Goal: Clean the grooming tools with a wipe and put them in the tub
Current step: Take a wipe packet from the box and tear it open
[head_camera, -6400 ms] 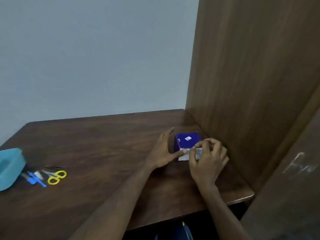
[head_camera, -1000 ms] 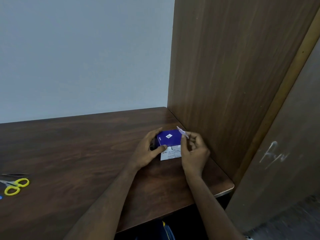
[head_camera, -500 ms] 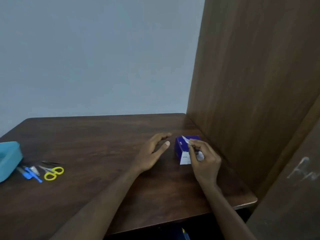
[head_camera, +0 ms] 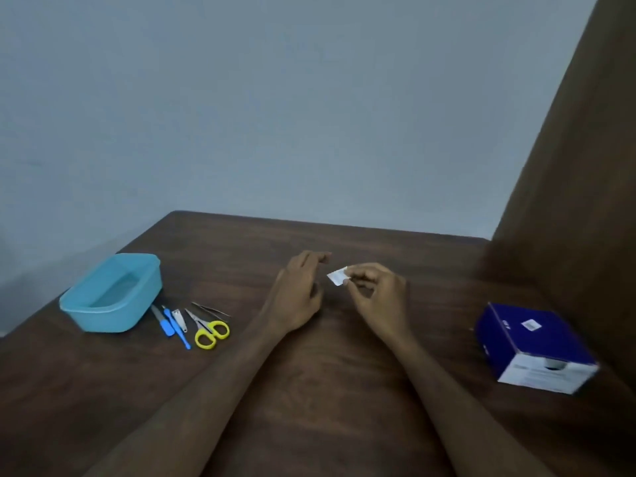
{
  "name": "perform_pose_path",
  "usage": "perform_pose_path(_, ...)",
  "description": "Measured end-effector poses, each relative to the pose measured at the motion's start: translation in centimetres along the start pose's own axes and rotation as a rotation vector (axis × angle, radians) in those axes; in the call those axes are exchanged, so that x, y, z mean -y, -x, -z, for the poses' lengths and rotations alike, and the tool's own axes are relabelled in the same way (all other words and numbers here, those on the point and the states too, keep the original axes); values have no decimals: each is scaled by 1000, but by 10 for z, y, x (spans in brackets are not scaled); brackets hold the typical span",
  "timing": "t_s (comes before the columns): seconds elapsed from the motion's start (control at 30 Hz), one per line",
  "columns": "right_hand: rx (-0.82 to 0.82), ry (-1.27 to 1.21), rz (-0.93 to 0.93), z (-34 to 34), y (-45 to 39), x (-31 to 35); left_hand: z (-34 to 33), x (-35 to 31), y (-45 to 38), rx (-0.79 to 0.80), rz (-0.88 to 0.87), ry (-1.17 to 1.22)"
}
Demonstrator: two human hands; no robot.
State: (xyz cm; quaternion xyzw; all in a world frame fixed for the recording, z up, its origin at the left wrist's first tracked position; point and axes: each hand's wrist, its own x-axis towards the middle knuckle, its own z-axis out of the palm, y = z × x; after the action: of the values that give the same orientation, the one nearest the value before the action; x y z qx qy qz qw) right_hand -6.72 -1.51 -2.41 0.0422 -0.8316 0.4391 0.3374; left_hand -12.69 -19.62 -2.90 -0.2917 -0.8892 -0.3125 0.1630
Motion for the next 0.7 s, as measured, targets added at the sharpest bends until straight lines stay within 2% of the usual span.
perform_pose_path(0.07,19,-15,-92,2,-7,-12,-9,1,-2,53,-22,-123)
perform_pose_path(0.13,29,-73,-150,3,-14,-24,-12,1,-6,43,-46,-140)
perform_pose_path(0.43,89,-267,-245,-5,-22,-38,-10,0,-11,-42,-312,24)
perform_pose_path(0.7,33,-377,-297,-1,-23,-32,-9,1,-11,-75,-199,193)
